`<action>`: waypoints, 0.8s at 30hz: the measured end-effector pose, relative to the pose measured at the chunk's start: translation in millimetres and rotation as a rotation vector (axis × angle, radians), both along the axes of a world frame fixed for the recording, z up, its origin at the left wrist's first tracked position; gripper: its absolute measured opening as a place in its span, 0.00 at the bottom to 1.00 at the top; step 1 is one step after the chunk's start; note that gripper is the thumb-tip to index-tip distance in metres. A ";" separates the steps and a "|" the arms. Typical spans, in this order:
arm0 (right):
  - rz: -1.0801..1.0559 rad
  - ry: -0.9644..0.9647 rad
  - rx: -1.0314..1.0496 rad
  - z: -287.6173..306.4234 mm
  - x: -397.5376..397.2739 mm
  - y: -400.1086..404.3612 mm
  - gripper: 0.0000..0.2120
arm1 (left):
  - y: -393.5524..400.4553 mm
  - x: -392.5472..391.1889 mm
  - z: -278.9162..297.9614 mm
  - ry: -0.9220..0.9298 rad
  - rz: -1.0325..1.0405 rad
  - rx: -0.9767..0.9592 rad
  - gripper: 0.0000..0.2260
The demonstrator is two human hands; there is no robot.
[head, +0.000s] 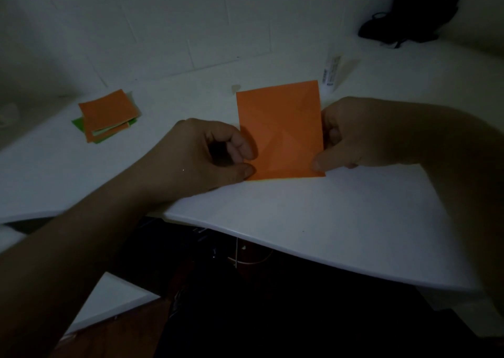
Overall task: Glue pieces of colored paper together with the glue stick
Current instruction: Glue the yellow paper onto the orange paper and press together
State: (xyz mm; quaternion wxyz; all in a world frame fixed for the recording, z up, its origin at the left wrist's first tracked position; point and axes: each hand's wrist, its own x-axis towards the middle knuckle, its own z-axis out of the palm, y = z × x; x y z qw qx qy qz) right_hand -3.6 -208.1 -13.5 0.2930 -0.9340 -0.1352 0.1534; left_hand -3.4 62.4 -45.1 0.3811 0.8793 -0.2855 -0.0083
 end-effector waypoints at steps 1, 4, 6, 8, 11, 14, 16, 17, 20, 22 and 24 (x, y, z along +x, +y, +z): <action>-0.001 -0.003 -0.004 -0.4 0.1 0.2 0.09 | 0.0 0.1 -0.4 0.004 0.001 -0.003 0.09; -0.001 -0.010 -0.014 -0.4 -0.1 1.0 0.07 | 0.0 0.5 -1.1 0.013 0.007 -0.017 0.09; 0.001 -0.021 -0.016 -0.4 0.0 0.9 0.09 | 0.3 0.9 -0.8 0.007 0.001 -0.007 0.09; 0.003 -0.030 -0.018 -0.9 0.7 0.7 0.10 | 0.1 0.8 -0.7 0.001 -0.006 -0.002 0.09; 0.009 -0.020 -0.024 -3.2 2.4 0.5 0.07 | -0.4 0.4 -1.1 -0.003 -0.001 -0.010 0.09; 0.013 -0.032 -0.038 -4.5 4.3 -0.6 0.08 | -0.4 0.6 -0.9 0.003 -0.008 -0.011 0.09; 0.011 -0.045 -0.045 -5.0 5.1 -2.1 0.08 | -0.2 0.6 -0.2 0.017 -0.014 -0.017 0.09; 0.009 -0.050 -0.043 -5.6 5.4 -2.7 0.08 | -0.2 0.5 -0.2 0.017 -0.015 -0.015 0.09; 0.011 -0.031 -0.011 -7.6 5.7 -4.4 0.06 | 0.0 0.5 -0.3 0.018 -0.008 -0.017 0.09; 0.013 -0.018 0.005 -8.3 6.8 -5.4 0.06 | 0.1 0.6 -0.4 0.012 -0.005 -0.009 0.09; 0.012 -0.012 0.005 -8.9 8.0 -5.7 0.06 | 0.2 1.0 -0.6 0.001 -0.004 0.001 0.09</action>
